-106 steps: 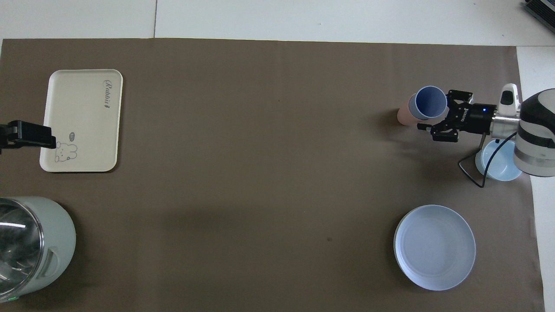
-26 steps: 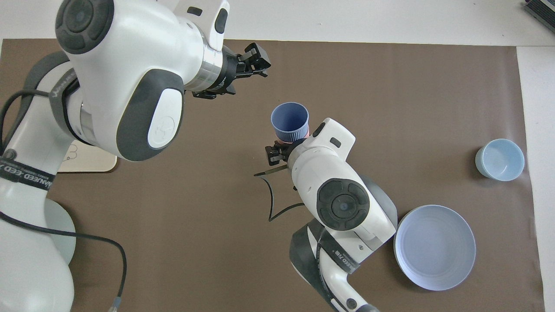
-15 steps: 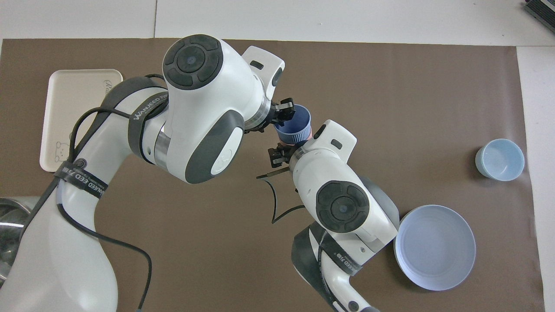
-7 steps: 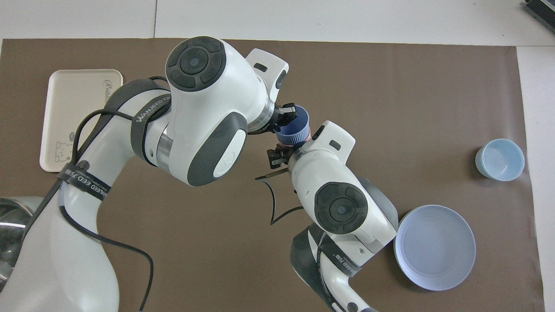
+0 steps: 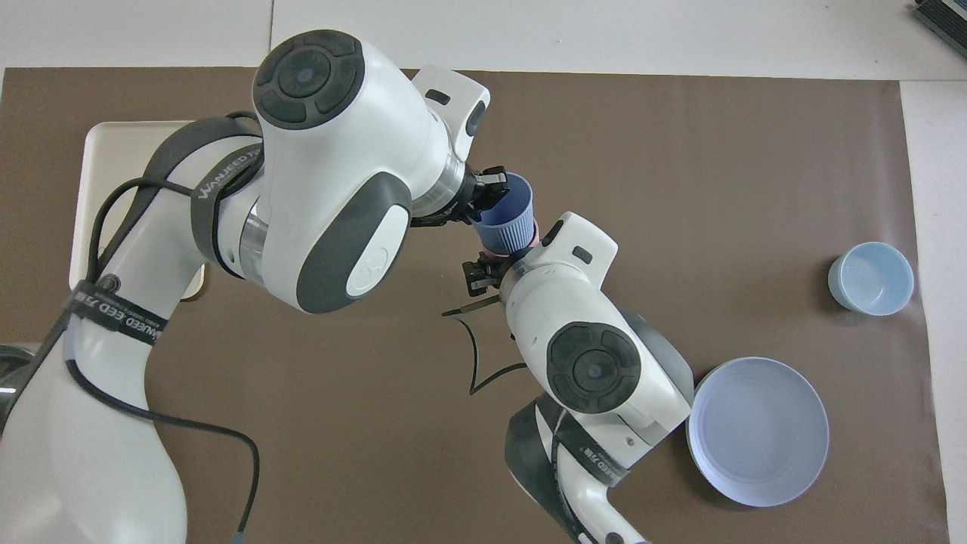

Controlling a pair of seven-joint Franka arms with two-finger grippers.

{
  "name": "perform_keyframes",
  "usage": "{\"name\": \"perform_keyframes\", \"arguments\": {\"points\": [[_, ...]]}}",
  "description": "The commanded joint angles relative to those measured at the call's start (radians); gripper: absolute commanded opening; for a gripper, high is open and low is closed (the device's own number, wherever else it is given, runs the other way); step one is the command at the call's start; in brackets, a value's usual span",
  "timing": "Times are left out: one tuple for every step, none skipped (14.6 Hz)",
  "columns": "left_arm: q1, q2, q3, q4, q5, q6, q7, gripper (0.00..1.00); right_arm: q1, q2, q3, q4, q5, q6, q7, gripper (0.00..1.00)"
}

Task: Place cup on tray
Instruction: 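Carry the blue cup to the tray with the left gripper while the right gripper withdraws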

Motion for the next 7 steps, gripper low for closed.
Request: {"name": "perform_keyframes", "arguments": {"points": [[0.02, 0.012, 0.013, 0.056, -0.013, -0.06, -0.006, 0.0, -0.008, -0.022, -0.005, -0.021, -0.037, -0.006, 0.02, 0.0], [0.04, 0.011, 0.013, 0.077, -0.013, -0.073, -0.006, 0.0, -0.009, -0.022, -0.005, -0.021, -0.037, -0.006, 0.02, 0.0], [0.066, 0.01, 0.013, 0.099, -0.007, -0.083, -0.006, 0.0, -0.009, -0.022, -0.005, -0.021, -0.037, -0.006, 0.02, 0.0], [0.098, 0.004, 0.013, 0.105, -0.001, -0.092, -0.006, 0.0, -0.009, -0.022, -0.005, -0.021, -0.038, -0.005, 0.02, 0.0], [0.134, -0.005, 0.011, 0.103, 0.016, -0.096, -0.003, 0.0, -0.009, -0.022, -0.005, -0.021, -0.038, -0.005, 0.018, 0.0], [0.164, -0.014, 0.011, 0.102, 0.049, -0.097, 0.002, 0.0, -0.009, -0.022, -0.005, -0.021, -0.038, -0.005, 0.018, 0.0], [0.198, -0.019, 0.011, 0.1, 0.09, -0.097, 0.008, 0.0, -0.009, -0.022, -0.005, -0.021, -0.037, -0.005, 0.016, 0.0]]}}
